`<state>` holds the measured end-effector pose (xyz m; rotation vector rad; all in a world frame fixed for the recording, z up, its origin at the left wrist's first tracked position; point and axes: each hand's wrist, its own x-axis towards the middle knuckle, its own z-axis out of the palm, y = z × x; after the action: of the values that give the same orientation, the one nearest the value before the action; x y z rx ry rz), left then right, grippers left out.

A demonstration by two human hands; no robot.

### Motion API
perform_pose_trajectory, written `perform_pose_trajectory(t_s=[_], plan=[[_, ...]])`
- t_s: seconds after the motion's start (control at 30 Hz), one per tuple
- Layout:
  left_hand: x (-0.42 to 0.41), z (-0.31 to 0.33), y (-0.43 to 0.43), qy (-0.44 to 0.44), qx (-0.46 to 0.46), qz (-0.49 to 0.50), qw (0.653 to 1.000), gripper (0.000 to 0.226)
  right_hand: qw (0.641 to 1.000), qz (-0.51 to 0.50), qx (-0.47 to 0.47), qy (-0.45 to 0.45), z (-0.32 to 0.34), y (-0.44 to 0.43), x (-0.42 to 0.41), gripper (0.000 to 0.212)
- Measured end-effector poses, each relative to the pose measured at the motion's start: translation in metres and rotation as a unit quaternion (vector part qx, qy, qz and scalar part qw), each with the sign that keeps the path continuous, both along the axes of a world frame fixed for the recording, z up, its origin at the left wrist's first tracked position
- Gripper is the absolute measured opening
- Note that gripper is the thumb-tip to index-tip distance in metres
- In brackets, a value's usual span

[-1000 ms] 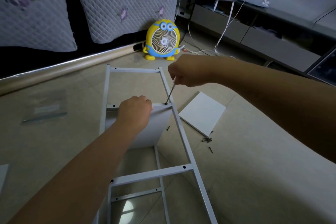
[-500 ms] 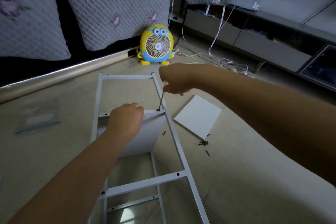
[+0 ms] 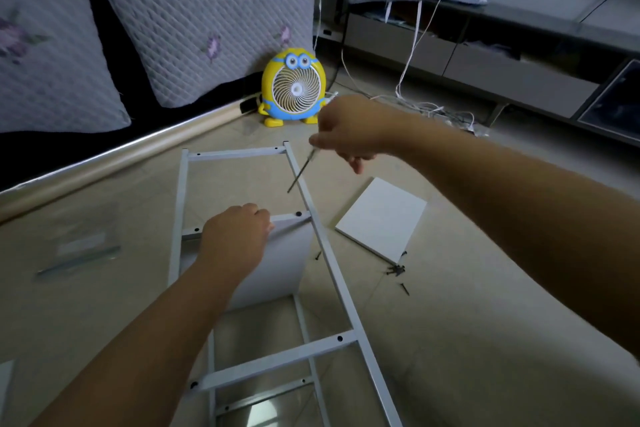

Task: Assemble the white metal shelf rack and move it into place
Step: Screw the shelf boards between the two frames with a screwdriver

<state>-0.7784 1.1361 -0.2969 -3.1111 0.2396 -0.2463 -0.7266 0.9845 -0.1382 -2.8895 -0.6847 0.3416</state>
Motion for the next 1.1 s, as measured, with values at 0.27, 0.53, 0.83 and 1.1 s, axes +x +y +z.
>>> perform_pose_trajectory(t_s=[0.27,0.53,0.83,1.1], plan=[[-0.003,0.001,0.0,-0.061,0.007,-0.016,0.998,0.02,0.905,-0.273,0.326,-0.024,-0.107,-0.104,-0.015,0.013],[-0.004,0.008,-0.012,0.013,0.081,0.036,0.996,0.028,0.938,-0.299,0.154,0.089,-0.332,-0.116,-0.082,0.035],[0.02,0.04,-0.036,0.189,0.302,0.01,0.934,0.026,0.983,-0.17,0.0,0.068,-0.379,-0.098,-0.081,0.035],[0.022,0.049,-0.041,0.237,0.35,-0.018,0.906,0.023,0.997,-0.068,-0.009,0.042,-0.367,-0.051,0.042,0.044]])
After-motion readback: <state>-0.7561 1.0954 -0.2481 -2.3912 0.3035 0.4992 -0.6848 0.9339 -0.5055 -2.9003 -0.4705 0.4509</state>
